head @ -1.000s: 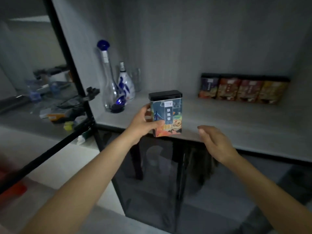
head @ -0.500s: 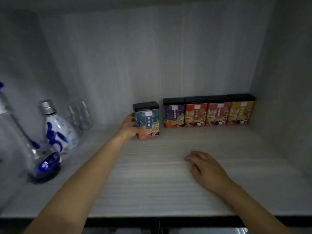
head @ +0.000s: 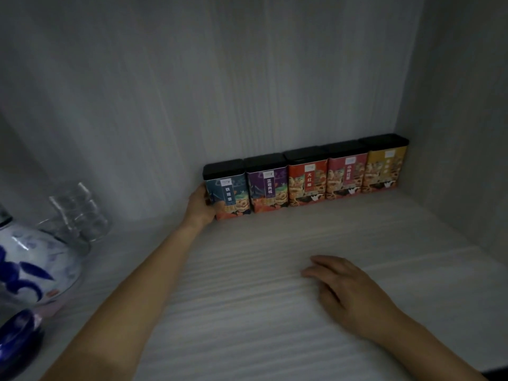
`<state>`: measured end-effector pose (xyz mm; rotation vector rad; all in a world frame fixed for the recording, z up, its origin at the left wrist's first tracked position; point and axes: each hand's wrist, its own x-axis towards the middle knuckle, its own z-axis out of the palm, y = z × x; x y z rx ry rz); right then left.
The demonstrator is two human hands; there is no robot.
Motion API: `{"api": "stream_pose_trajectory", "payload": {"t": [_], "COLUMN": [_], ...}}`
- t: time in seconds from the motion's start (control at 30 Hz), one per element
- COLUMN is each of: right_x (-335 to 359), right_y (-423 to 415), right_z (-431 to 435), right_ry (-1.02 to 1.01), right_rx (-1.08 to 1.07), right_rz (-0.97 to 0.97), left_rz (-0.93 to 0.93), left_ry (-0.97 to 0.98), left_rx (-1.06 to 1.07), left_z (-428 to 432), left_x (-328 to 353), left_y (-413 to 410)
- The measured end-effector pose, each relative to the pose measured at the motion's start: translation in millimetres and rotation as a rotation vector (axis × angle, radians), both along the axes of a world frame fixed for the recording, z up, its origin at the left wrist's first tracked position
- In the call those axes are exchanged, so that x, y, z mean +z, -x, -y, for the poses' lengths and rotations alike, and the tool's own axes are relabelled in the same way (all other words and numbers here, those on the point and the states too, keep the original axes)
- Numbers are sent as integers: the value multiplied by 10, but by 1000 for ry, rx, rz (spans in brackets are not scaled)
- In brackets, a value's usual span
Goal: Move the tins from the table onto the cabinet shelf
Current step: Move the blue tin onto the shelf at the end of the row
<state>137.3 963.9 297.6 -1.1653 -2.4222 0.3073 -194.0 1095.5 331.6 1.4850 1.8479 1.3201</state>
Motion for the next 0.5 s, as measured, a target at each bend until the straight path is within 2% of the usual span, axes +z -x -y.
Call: {"api": "stream_pose_trajectory", "payload": {"t": [0.17,0.27,0.33,0.43,0.5], "right_x": [-15,-8,-7,13,8], "right_y": [0,3,2,6,-13], "right_z": [-1,11,7,17,1], "right_ry": [-15,-7,17,31,42], "right_rx": [-10,-8,-9,4,10], "right_rz": [-1,-11,-5,-2,-2], "left_rz": [-5,34,62,-7,-55], "left_ry": [-61,32,110,250,291], "left_rx": [31,-27,6,68,35], "left_z": [10,80,178,573,1042], "left_x": [-35,-66,-79,-45,-37], "left_y": [-71,-146,-218,-287,-299]}}
